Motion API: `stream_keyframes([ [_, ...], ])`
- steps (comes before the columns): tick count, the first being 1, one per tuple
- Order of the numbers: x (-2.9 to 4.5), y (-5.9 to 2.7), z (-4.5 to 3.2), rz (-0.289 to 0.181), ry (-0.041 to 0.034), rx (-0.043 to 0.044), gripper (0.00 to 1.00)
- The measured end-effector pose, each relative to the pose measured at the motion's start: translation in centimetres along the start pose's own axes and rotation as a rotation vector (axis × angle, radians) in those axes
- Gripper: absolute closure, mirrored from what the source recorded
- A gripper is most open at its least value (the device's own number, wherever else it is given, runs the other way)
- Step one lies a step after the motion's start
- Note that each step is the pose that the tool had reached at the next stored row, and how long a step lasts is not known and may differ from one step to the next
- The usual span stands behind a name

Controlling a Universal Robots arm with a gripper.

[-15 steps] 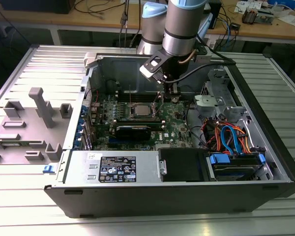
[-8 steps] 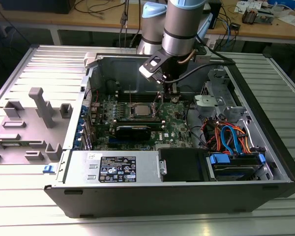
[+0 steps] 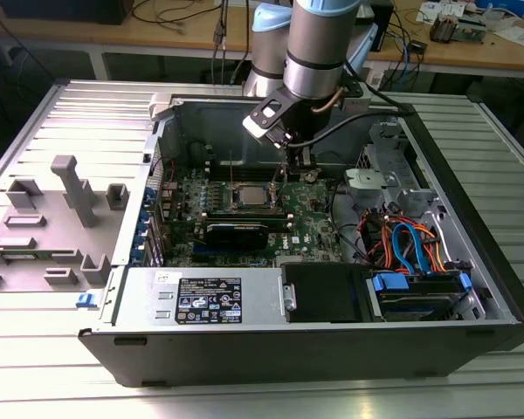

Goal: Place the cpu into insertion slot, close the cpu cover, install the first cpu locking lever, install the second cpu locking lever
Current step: 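Close the cpu cover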

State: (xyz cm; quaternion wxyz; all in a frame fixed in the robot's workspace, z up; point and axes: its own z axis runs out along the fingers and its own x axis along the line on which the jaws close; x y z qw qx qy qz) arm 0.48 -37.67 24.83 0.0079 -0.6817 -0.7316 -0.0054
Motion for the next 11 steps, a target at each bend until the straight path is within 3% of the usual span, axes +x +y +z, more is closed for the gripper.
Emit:
stream_keyframes([
  [11,0.07,-0.98,0.0,0.0,0.0,0.0,0.89],
])
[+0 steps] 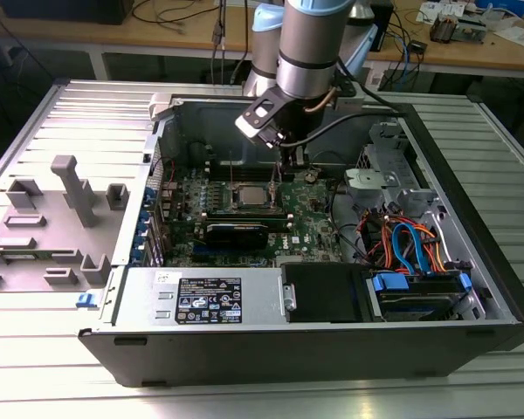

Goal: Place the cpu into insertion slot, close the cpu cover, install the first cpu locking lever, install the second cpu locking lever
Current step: 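Close the cpu cover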

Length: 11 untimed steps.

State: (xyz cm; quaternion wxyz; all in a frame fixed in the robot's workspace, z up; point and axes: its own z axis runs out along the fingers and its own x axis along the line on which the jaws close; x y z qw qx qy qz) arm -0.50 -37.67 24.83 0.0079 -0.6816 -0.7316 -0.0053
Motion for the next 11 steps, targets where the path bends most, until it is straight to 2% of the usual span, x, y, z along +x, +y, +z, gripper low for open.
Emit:
stream_keyframes([
  [11,0.05,-0.77,0.0,0.0,0.0,-0.0001,0.89],
])
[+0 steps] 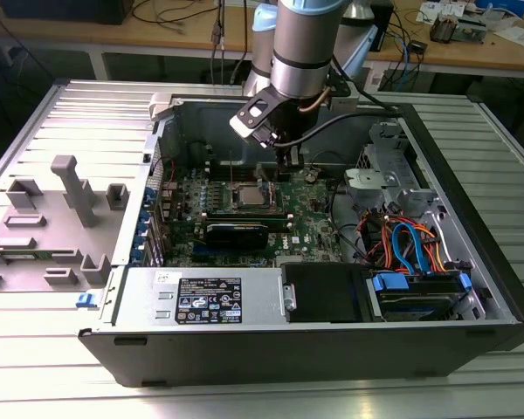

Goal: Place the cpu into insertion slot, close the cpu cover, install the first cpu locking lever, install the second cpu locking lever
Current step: 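Close the cpu cover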

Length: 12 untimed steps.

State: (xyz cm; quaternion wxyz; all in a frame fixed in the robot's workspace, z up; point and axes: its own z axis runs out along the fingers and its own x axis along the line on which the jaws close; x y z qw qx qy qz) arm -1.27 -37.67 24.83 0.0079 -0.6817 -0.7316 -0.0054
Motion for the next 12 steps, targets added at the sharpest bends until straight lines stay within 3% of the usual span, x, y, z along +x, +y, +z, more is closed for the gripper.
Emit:
stream_keyframes([
  [12,0.05,-0.78,0.02,0.0,0.0003,0.0,0.89],
])
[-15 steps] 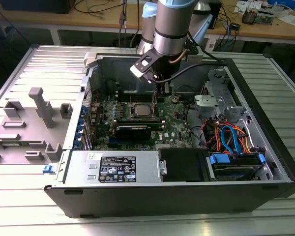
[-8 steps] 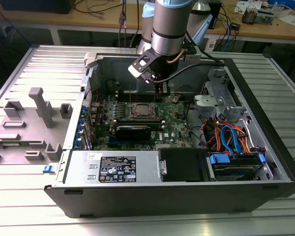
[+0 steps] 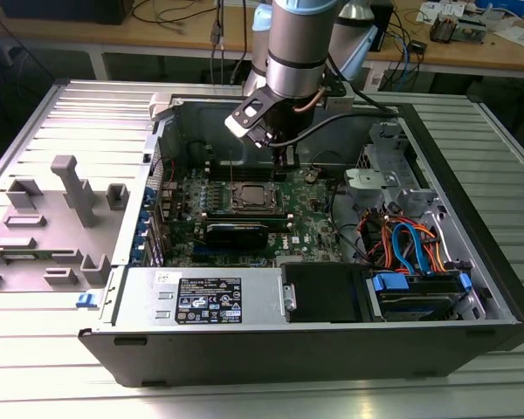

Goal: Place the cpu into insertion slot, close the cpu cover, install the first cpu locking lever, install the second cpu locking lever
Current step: 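Close the cpu cover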

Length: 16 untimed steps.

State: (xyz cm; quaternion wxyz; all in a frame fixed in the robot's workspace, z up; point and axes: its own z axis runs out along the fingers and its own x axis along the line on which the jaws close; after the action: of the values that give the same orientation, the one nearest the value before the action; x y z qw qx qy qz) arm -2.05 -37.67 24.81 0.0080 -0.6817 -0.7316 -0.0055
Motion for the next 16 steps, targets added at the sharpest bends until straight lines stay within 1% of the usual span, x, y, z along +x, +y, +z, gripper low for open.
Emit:
stream_keyframes([
  [8,0.09,-1.32,0.08,0.0,0.0016,-0.0001,0.89],
  [10,0.12,-1.76,0.12,0.0,0.0022,-0.0002,0.89],
  [11,0.14,-2.18,0.14,0.0,0.0028,-0.0002,0.89],
  [16,0.2,-3.17,0.2,0.0,0.0041,-0.0003,0.89],
])
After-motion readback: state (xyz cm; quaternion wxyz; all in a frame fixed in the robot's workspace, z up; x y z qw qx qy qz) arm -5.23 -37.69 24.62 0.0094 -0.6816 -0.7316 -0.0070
